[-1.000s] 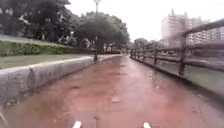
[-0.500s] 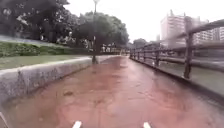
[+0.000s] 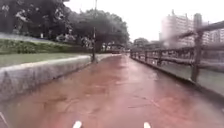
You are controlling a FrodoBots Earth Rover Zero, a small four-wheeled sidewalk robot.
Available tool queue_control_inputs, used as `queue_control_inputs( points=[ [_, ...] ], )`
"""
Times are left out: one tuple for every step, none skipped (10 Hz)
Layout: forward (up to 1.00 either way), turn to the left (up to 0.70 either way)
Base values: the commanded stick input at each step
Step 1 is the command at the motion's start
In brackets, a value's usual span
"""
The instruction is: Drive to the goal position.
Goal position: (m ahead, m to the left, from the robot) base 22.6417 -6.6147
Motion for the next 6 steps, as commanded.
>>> queue_control_inputs(
  points=[
    [0.5, 0.0],
    [0.5, 0.0],
    [0.5, 0.0],
    [0.5, 0.0],
    [0.5, 0.0],
    [0.5, 0.0]
  ],
)
